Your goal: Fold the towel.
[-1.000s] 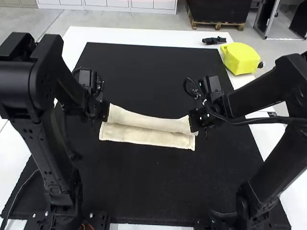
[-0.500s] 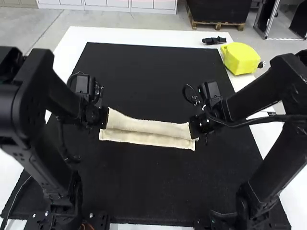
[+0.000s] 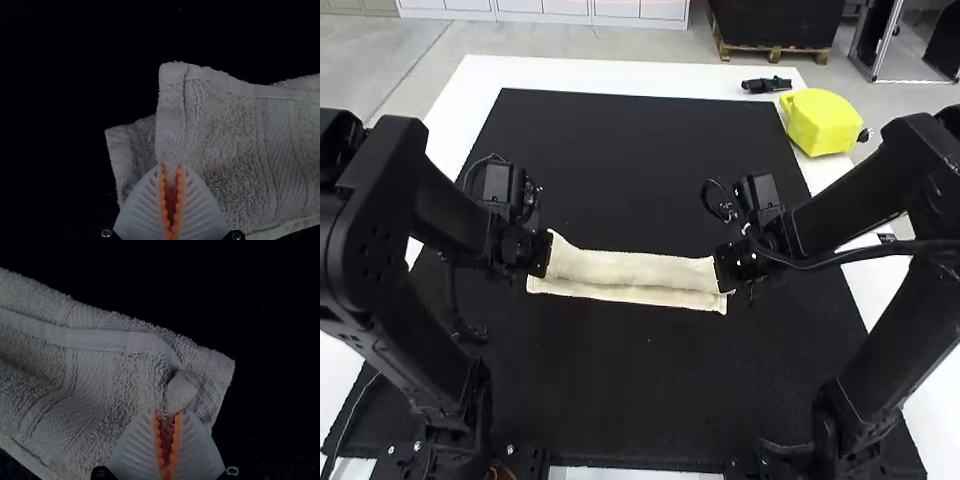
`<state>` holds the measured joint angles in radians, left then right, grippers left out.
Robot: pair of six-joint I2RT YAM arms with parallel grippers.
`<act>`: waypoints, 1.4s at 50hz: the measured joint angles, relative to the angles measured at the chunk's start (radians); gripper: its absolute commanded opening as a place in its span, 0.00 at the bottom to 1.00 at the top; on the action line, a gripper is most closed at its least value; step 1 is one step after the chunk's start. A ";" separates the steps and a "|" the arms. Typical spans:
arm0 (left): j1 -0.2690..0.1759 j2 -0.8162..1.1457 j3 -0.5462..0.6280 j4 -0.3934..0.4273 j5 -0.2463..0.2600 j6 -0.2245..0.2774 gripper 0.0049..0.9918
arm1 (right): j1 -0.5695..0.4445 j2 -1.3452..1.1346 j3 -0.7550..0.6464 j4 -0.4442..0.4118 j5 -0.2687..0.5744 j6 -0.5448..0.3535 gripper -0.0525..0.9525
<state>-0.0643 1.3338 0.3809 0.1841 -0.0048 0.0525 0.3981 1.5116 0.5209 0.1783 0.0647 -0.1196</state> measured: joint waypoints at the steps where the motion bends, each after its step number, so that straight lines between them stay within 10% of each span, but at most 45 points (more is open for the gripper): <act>1: -0.005 0.000 0.000 0.001 -0.003 -0.001 0.02 | 0.000 0.000 0.001 0.000 0.000 0.000 0.03; 5: -0.023 0.000 0.000 0.014 -0.013 -0.009 0.11 | 0.000 0.000 0.001 0.008 0.000 -0.002 0.14; 9: -0.029 0.000 0.000 0.034 -0.033 -0.011 0.74 | 0.000 0.002 0.002 0.024 0.003 -0.002 0.46; 12: -0.031 0.000 0.000 0.053 -0.053 -0.013 0.74 | 0.000 0.002 0.002 0.029 0.006 -0.006 0.82; 18: -0.030 0.000 0.000 0.076 -0.080 -0.016 0.79 | 0.000 0.002 0.002 0.042 0.011 -0.022 0.96; 50: -0.011 0.069 0.002 0.237 -0.130 0.008 0.97 | -0.222 0.108 0.116 0.013 -0.085 -0.037 0.96; 70: -0.012 0.144 0.073 0.301 -0.161 0.015 0.97 | -0.171 0.090 0.178 -0.087 -0.084 0.010 0.96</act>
<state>-0.0761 1.4776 0.4538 0.4847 -0.1658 0.0677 0.2272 1.6012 0.6991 0.0917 -0.0196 -0.1097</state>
